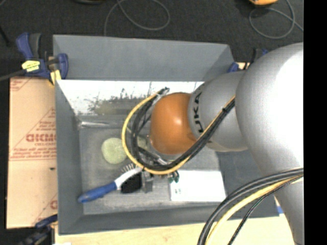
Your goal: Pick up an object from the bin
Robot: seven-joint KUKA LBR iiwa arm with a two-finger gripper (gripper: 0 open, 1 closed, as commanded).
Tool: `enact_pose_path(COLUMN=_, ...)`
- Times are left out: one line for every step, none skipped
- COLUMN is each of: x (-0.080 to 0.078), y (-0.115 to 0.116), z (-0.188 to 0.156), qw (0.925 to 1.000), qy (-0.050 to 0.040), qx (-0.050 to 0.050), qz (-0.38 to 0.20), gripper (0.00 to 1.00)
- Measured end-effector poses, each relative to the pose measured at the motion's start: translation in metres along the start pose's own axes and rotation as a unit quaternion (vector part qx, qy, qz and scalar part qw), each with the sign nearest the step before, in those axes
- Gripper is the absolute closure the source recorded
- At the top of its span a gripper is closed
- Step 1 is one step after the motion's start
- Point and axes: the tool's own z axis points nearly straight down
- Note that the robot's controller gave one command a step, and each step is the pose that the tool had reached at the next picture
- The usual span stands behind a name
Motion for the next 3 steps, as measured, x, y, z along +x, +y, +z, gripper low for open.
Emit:
enact_pose_path(x=0.0, y=0.0, z=-0.001, qw=1.0, qy=-0.0001, qx=0.0, qz=0.001, gripper=1.0)
enact_pose_path(x=0.0, y=0.0, z=-0.003, qw=1.0, qy=0.0008, qx=0.0, qz=0.001, gripper=1.0)
enact_pose_path(x=0.002, y=0.0, z=-0.012, qw=1.0, qy=0.0042, qx=0.0, qz=0.001, gripper=1.0)
